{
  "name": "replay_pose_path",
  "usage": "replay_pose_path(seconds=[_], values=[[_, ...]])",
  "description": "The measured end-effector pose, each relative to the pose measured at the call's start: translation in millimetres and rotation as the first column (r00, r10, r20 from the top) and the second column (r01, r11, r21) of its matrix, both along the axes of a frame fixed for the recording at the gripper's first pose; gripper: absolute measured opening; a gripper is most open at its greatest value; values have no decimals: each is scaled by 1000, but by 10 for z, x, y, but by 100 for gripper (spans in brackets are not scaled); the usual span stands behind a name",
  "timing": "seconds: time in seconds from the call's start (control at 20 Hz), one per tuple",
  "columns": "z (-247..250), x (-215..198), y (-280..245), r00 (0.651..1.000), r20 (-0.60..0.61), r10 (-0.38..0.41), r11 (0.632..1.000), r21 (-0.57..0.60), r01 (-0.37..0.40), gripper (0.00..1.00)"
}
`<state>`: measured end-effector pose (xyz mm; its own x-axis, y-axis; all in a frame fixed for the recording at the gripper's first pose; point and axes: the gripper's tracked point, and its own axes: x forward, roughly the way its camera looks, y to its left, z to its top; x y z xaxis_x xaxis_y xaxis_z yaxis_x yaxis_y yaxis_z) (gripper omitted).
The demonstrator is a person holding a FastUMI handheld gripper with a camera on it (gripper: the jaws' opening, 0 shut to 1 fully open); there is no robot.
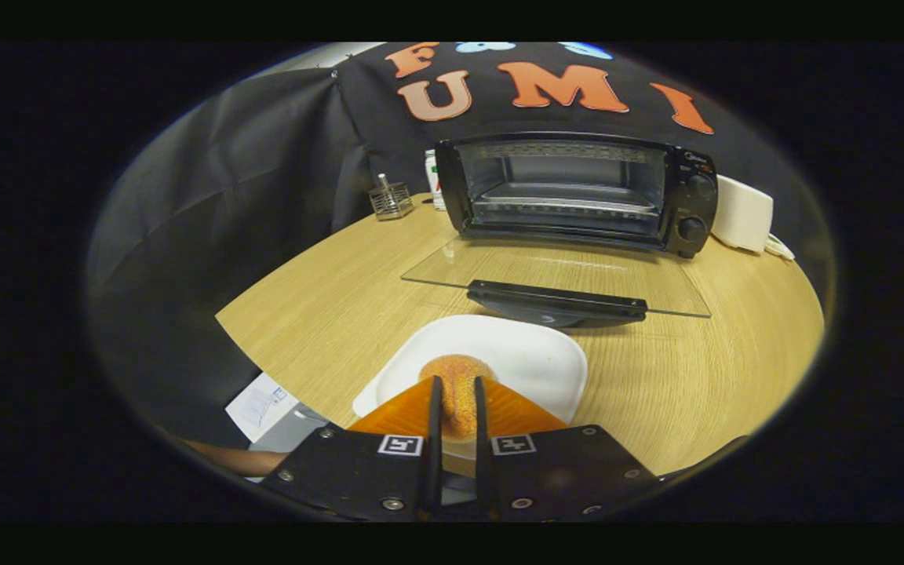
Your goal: Open the toaster oven, put the food inside, and close the toaster oven door.
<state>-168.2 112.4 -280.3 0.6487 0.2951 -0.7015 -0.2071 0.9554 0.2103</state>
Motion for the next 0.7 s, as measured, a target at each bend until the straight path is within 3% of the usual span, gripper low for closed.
replay_pose_path(seconds=[0.4, 0.7], values=[[491, 371, 67, 990, 96, -103, 982, 169, 86, 17], [808, 1011, -18, 953, 136, -272, 912, 352, 210, 17]])
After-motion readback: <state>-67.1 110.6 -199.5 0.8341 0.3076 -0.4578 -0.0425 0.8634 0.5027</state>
